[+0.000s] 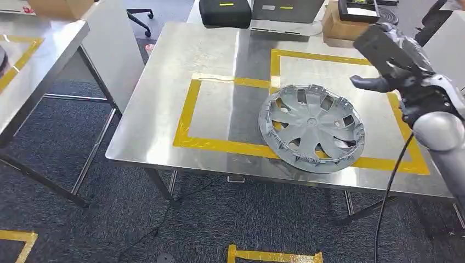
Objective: Take the parts from the cabinet and place them on the table.
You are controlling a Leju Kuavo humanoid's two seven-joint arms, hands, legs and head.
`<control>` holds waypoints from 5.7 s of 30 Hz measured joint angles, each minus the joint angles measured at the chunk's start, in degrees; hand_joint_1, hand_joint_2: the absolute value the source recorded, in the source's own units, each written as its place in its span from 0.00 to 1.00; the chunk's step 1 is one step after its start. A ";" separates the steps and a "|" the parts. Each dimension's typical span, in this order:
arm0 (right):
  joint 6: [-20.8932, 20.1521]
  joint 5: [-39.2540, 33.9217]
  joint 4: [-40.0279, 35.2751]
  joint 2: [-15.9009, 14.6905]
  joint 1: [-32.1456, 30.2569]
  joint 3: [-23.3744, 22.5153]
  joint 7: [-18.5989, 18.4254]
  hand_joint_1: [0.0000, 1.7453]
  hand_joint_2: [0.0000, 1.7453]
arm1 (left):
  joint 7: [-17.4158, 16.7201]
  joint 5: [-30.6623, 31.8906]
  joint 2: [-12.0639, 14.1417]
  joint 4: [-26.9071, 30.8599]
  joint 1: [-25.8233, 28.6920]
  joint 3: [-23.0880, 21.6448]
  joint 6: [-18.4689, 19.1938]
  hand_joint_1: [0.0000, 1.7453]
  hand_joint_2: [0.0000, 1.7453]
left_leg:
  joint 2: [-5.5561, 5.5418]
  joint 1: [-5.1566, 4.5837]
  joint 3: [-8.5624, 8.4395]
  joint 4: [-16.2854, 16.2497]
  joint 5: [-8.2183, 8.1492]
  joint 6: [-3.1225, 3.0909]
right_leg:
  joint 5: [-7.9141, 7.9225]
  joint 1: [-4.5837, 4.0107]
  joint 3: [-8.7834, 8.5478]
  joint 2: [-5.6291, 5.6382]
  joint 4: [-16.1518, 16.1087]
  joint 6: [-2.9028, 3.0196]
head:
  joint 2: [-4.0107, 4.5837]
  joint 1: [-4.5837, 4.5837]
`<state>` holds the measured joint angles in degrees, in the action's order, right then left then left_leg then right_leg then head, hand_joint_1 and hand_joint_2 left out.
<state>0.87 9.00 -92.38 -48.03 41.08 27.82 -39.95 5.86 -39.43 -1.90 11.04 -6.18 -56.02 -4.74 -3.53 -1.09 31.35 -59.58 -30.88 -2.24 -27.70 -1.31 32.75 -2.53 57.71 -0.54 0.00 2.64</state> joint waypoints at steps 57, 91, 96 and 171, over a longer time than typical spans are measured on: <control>9.23 34.32 75.20 50.68 -32.11 -90.57 17.44 0.00 0.00 | -2.60 -2.56 0.42 0.37 0.07 0.33 -2.99 0.00 0.00 | 3.50 -0.05 -1.54 0.55 -1.00 -0.12 | -0.52 0.15 -0.95 1.98 -0.02 0.01 | 0.00 0.02; 3.85 38.40 82.96 51.66 -32.45 -84.91 24.13 0.00 0.00 | -3.30 -1.64 0.61 0.79 -0.17 0.28 -2.77 0.00 0.00 | 3.30 -0.68 -1.21 0.92 -0.35 -0.71 | -0.10 -0.11 -0.52 2.25 0.72 2.06 | 0.00 0.08; 3.76 38.38 83.09 51.75 -32.43 -84.85 24.19 0.00 0.00 | -3.63 -1.55 0.44 0.96 -0.21 0.26 -2.62 0.00 0.00 | 3.33 -0.52 0.09 -1.61 -2.73 1.21 | 1.10 0.84 -1.70 2.07 -2.64 2.15 | 0.00 0.24; 1.69 40.11 84.60 55.92 -32.91 -84.39 25.11 0.00 0.00 | -4.39 -0.22 5.68 2.10 -0.54 -0.07 -5.00 0.00 0.00 | 3.54 1.82 -0.25 -0.31 0.06 2.35 | 0.41 1.42 0.20 2.49 1.04 -0.39 | 0.00 -2.80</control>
<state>2.56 49.11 -7.78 7.89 8.18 -56.57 -14.84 1.46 -39.65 3.78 13.14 -6.73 -56.08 -9.75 0.01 0.73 31.10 -59.88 -30.83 0.10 -27.28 0.12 32.95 -0.03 58.75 -0.93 0.00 -0.15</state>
